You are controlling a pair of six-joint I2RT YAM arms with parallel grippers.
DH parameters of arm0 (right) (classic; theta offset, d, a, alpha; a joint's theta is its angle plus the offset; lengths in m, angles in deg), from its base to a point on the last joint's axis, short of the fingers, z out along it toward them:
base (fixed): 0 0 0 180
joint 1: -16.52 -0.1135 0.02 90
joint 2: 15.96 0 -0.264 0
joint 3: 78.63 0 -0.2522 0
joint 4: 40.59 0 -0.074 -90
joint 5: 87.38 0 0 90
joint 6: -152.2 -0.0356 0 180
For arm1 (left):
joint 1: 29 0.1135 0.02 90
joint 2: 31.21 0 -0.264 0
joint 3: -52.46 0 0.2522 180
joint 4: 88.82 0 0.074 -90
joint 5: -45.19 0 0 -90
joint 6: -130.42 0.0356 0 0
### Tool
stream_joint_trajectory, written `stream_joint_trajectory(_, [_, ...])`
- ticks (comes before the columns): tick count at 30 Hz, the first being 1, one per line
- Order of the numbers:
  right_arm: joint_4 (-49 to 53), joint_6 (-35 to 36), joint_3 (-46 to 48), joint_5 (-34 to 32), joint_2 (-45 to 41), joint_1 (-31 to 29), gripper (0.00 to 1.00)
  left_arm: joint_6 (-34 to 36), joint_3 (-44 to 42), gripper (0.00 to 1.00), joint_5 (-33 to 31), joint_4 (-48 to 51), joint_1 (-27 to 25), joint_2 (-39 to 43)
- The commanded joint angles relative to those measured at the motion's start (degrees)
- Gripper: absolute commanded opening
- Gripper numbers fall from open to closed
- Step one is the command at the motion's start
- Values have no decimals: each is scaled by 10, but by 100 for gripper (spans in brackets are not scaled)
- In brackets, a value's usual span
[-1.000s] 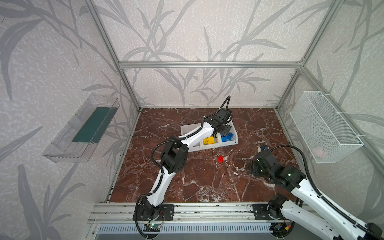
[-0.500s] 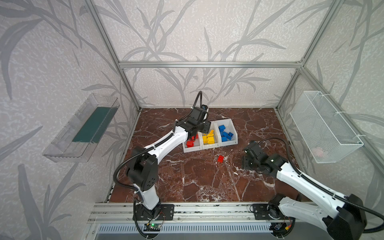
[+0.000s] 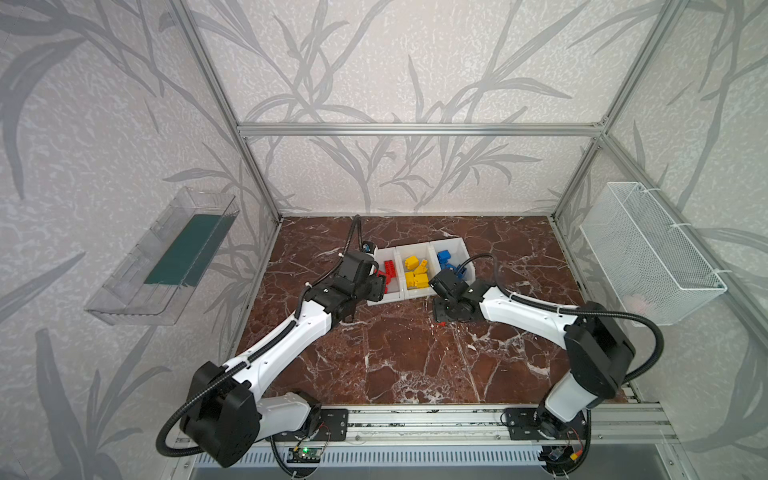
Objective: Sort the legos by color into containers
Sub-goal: 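Grasp the red 2x2 brick with the right gripper while the left arm withdraws, then carry the red brick into the nearest compartment and open the right gripper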
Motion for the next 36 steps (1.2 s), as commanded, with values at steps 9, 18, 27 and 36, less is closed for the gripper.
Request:
stream_joint_trajectory(9, [-5, -53, -25, -6, 89, -1, 66, -42, -105, 68, -29, -3, 3, 136])
stream_joint_trajectory(18, [-27, -46, -23, -1, 106, -4, 32, -46, -108, 69, -28, 0, 3, 137])
stream_joint_trajectory(27, [3, 35, -121, 15, 99, -25, 24, -49, -115, 69, -49, 3, 3, 152])
stream_joint_trajectory(36, [68, 169, -399, 31, 213, -26, 24, -55, -129, 69, -66, 4, 4, 174])
